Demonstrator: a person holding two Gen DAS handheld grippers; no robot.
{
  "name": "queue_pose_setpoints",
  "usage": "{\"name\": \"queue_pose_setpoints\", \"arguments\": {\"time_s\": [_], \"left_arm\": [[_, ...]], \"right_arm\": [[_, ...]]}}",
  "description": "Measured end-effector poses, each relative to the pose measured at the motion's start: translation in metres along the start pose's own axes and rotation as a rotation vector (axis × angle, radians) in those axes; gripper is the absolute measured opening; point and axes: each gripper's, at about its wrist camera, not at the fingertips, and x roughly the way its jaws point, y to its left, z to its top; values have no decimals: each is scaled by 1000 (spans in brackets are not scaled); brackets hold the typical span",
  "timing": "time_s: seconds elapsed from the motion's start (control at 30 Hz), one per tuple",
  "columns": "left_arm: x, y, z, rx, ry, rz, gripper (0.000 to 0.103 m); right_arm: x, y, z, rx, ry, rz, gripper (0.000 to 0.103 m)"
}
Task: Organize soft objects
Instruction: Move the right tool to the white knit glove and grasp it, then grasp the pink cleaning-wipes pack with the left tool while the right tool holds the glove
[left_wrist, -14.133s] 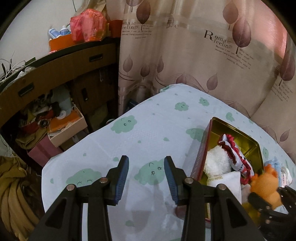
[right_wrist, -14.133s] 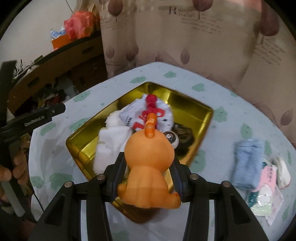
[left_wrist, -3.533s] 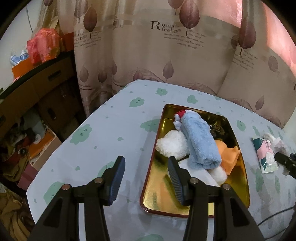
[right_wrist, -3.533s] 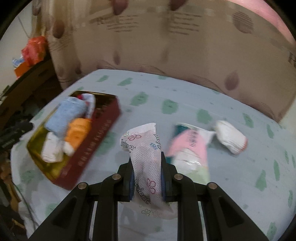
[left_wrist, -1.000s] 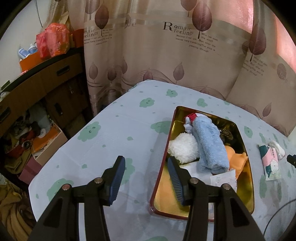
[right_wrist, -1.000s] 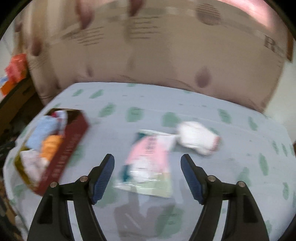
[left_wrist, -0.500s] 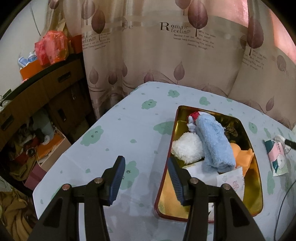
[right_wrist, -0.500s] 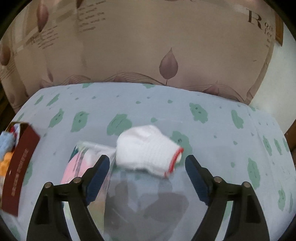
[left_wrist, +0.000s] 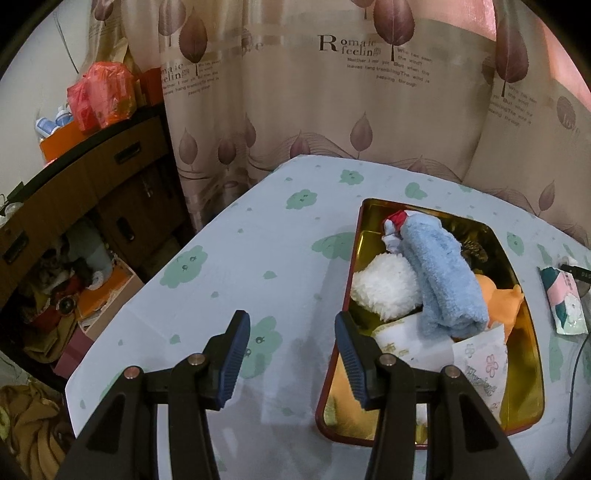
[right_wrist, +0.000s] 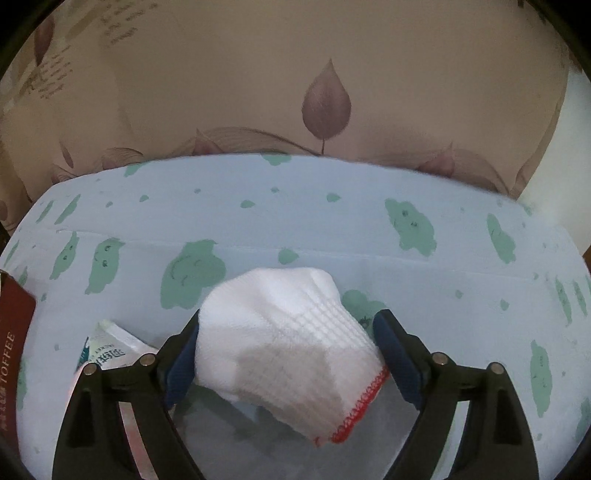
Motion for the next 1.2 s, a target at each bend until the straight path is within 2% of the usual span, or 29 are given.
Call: {"name": "queue_pose_setpoints", "arguments": {"time_s": [0.03,0.13,0.23,0.47,0.67,0.77,0.87,1.03,1.2], "left_arm": [[0,-1,0,4,-4,4,49],[-2,-2,-1,10,-19,8,49],[-5,-5,0,28,-39,22,49],[-9,-9,0,47,-45,7,49],[-13,-17,-1,80,-66,13,49],[-14,-25,-3,81,-46,-4,49],[-23,-39,-2,96,-37,-46,49],[-51,-76,11,173,-84,-99,49],[-65,-117,26,211,-60,-230,49]], "right_arm": [[3,-2,0,7,10,3,68],[7,-8,0,34,27,3,51],[4,-7,0,10,18,0,40],[-9,-6,-12,-29,7,-26,38],[-29,-18,-35,7,10,-32,38],[-40,-24,-48,14,13,-35,38],[-52,-30,-62,14,16,-43,38],[-69,-36,-85,-6,19,-39,38],[-82,-44,-101,-34,24,-22,38]]}}
